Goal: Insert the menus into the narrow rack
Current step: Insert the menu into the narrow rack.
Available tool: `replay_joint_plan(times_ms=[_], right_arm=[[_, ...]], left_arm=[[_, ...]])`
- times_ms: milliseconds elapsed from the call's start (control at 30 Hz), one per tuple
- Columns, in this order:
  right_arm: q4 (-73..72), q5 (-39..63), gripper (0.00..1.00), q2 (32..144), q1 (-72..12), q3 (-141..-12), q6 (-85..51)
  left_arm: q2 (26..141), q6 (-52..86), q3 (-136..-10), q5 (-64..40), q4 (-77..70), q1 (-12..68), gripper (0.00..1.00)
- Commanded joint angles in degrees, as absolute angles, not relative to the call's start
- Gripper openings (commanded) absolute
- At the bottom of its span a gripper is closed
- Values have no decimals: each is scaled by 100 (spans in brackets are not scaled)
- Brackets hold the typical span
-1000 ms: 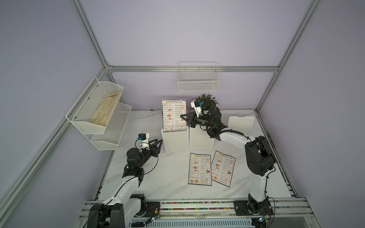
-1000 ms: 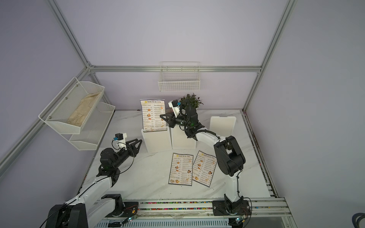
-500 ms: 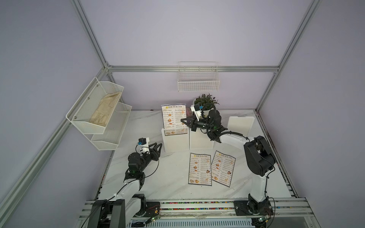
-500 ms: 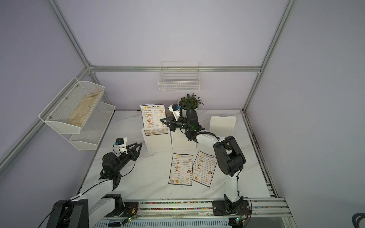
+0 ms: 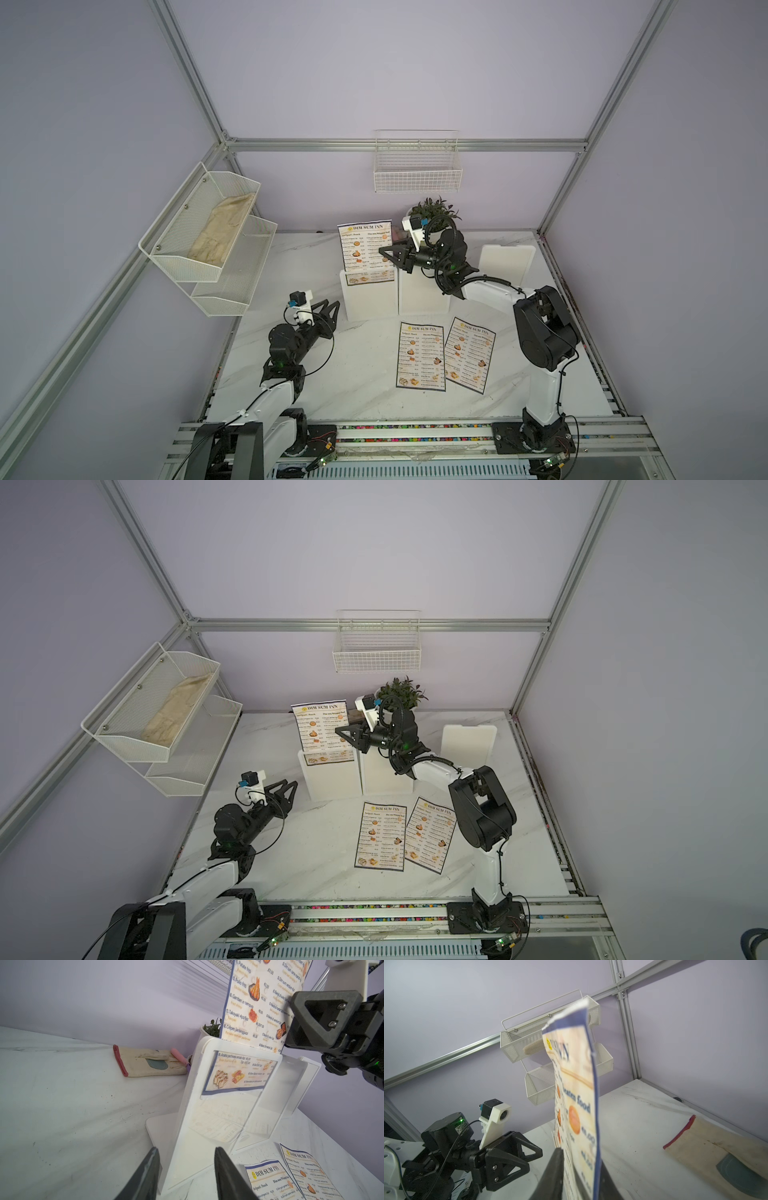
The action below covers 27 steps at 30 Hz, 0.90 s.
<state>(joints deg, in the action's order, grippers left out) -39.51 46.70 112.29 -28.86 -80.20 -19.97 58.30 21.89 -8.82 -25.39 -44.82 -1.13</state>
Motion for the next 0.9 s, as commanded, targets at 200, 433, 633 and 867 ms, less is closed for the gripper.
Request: replay_joint_plan(times_ms=[200, 433, 633, 867], right_arm=[[-3877, 4591, 0, 11261, -2900, -8396, -2011], [-4261, 4545, 0, 11119, -2925, -7856, -2033], [-4536, 4421, 0, 11070, -2971, -7486, -2054], [-4426, 4362, 14, 11058, -2971, -7713, -2057]], left_arm=[[5721, 2215, -708, -2509, -4770, -81, 44], [5733, 2215, -712, -2558, -4786, -72, 44], [5730, 2212, -697, -2593, -4815, -67, 44], [5714, 2209, -694, -2604, -4816, -63, 44]])
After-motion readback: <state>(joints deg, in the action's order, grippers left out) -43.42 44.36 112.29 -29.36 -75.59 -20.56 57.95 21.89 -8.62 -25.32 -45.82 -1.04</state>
